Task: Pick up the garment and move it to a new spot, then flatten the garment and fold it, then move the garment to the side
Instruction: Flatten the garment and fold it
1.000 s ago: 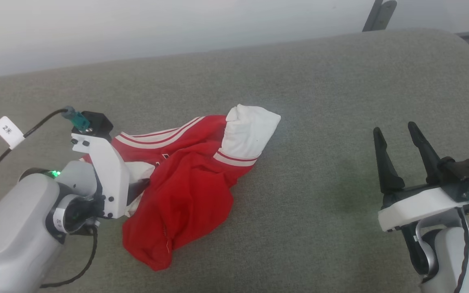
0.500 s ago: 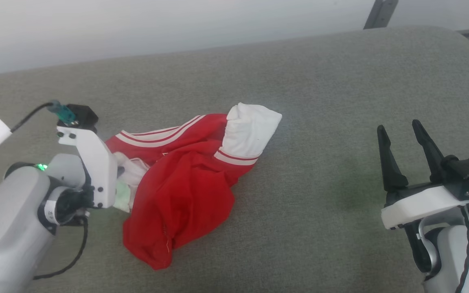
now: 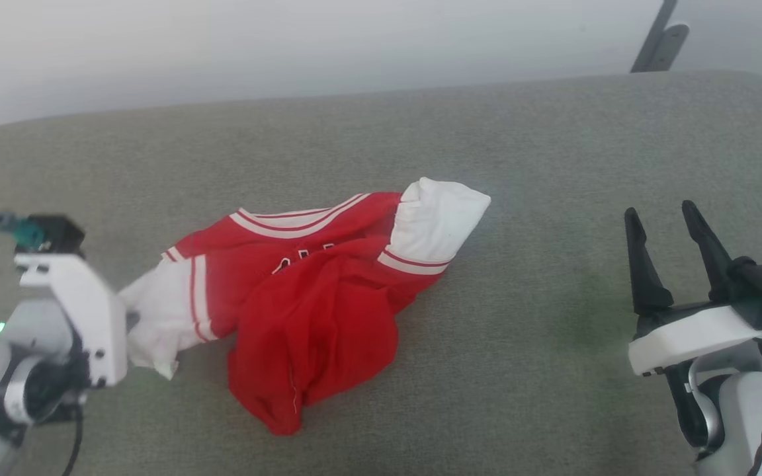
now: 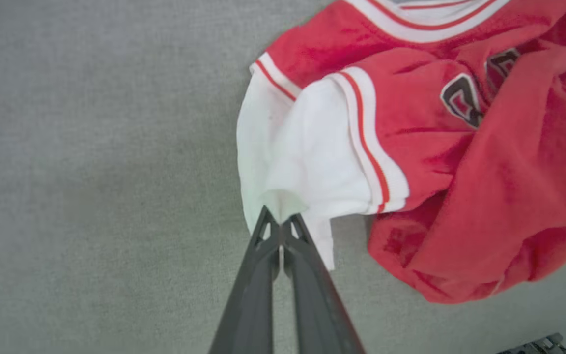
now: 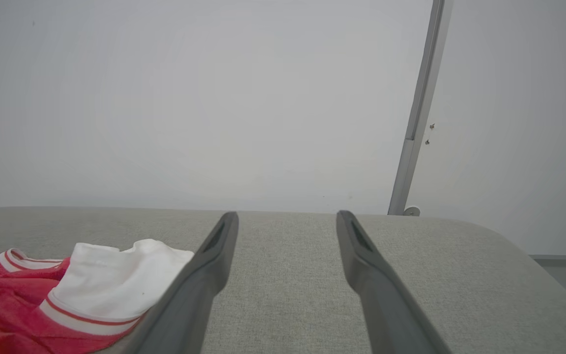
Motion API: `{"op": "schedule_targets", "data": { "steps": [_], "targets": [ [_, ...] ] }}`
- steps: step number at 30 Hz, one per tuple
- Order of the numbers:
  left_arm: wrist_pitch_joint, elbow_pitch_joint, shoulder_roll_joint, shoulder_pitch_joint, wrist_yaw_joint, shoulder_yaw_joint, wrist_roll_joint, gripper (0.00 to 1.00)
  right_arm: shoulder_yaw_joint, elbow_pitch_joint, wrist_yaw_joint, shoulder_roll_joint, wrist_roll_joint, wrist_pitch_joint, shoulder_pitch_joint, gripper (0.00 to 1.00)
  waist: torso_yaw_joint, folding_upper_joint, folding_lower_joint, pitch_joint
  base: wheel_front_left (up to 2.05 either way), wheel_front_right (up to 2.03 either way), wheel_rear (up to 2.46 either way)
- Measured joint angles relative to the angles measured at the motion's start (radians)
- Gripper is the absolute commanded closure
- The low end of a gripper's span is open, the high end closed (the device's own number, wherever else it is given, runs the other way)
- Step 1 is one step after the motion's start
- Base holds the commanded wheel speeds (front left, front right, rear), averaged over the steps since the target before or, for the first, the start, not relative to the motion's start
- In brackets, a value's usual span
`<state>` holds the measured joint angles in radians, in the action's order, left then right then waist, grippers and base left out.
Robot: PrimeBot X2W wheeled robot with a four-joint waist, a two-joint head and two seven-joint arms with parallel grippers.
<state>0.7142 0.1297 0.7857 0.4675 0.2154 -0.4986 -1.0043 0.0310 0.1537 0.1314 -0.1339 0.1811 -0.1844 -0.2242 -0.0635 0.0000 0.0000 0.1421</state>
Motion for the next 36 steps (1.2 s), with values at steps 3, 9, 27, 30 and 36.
{"op": "schedule_targets", "data": {
  "steps": [3, 9, 27, 30, 36],
  "targets": [
    [-0.012, -0.019, 0.031, -0.061, 0.029, 0.018, -0.008, 0.96, 0.002, -0.005, 0.0, 0.002, -0.006, 0.003, 0.003, 0.0, 0.013, 0.0, 0.0, -0.002, 0.0, 0.0, 0.0],
    [-0.026, 0.032, 0.055, -0.142, 0.05, 0.035, -0.037, 0.74, -0.001, -0.008, 0.0, 0.004, -0.007, 0.01, 0.004, 0.0, 0.025, 0.0, 0.0, 0.001, 0.0, 0.0, 0.0],
    [-0.108, 0.119, 0.002, -0.16, -0.008, 0.042, -0.057, 0.0, -0.028, 0.003, 0.0, -0.004, 0.006, 0.022, 0.009, 0.0, 0.026, 0.0, 0.0, -0.027, 0.0, 0.0, 0.0],
    [-0.2, 0.078, 0.016, -0.158, -0.025, 0.052, -0.017, 0.0, -0.038, 0.01, 0.0, -0.014, 0.014, 0.036, 0.015, 0.0, 0.045, 0.0, 0.0, -0.043, 0.0, 0.0, 0.0],
    [-0.365, 0.05, 0.004, -0.154, -0.032, 0.054, 0.082, 0.0, -0.054, 0.019, 0.0, -0.02, 0.023, 0.059, 0.016, 0.0, 0.087, 0.0, 0.0, -0.061, 0.0, 0.0, 0.0]
  ]
}}
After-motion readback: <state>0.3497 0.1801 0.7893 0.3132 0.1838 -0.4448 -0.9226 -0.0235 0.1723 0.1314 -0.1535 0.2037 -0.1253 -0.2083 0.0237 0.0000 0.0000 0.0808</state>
